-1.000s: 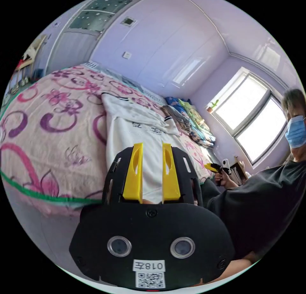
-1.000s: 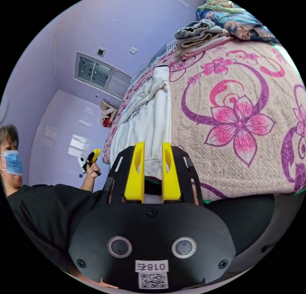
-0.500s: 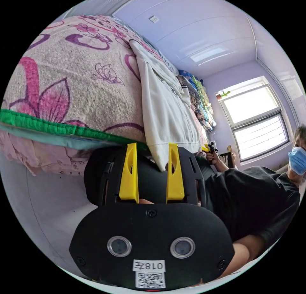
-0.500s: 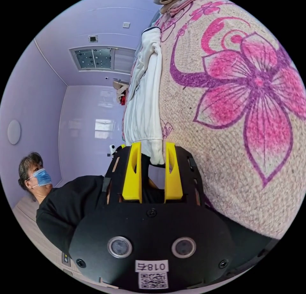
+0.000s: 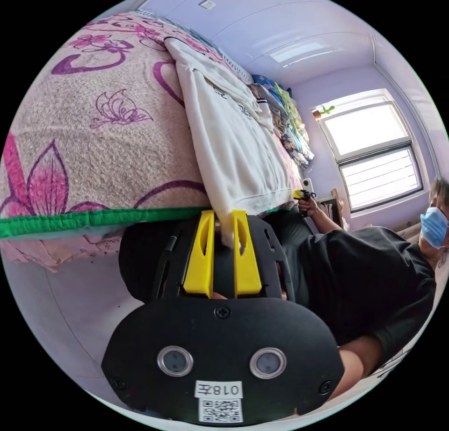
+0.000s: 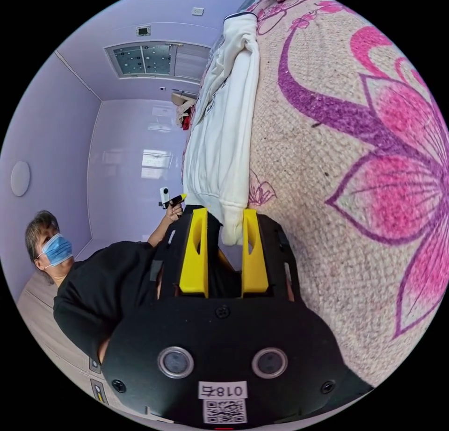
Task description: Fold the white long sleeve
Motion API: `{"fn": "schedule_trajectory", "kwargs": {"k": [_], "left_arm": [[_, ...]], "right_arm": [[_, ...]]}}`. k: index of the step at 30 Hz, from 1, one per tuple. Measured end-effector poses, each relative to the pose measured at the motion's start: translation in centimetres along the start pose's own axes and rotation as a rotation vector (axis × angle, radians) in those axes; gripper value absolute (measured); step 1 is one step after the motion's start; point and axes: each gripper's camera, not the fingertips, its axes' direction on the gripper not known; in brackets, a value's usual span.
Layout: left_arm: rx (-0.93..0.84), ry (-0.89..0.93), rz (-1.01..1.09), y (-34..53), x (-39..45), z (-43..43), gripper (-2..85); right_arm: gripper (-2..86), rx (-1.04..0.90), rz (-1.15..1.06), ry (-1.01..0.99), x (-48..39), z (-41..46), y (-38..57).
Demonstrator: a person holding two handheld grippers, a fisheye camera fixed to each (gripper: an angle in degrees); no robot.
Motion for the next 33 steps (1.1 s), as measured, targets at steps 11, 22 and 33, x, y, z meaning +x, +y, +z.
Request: {"fn": "schedule_trajectory", "kwargs": {"k": [11,22,33], "left_arm": [[-0.182,0.003,0.034,-0.3,-2.3,3.0,1.1],[0.266,0.225,0.178,3.9,-1.8,-7.1,-0.9],[0.322,0.263,0.344,14.4,3.0,-12.2,-0.9]], "right_arm": [[3.7,-0.060,-0.003,0.043,-1.4,-0.7,-1.7],[1.4,0.173,-0.288,-0.092,-11.5,-5.2,-1.2],[1.3,0.184,-0.395,-0.113,-19.5,-7.3,4.7]]}}
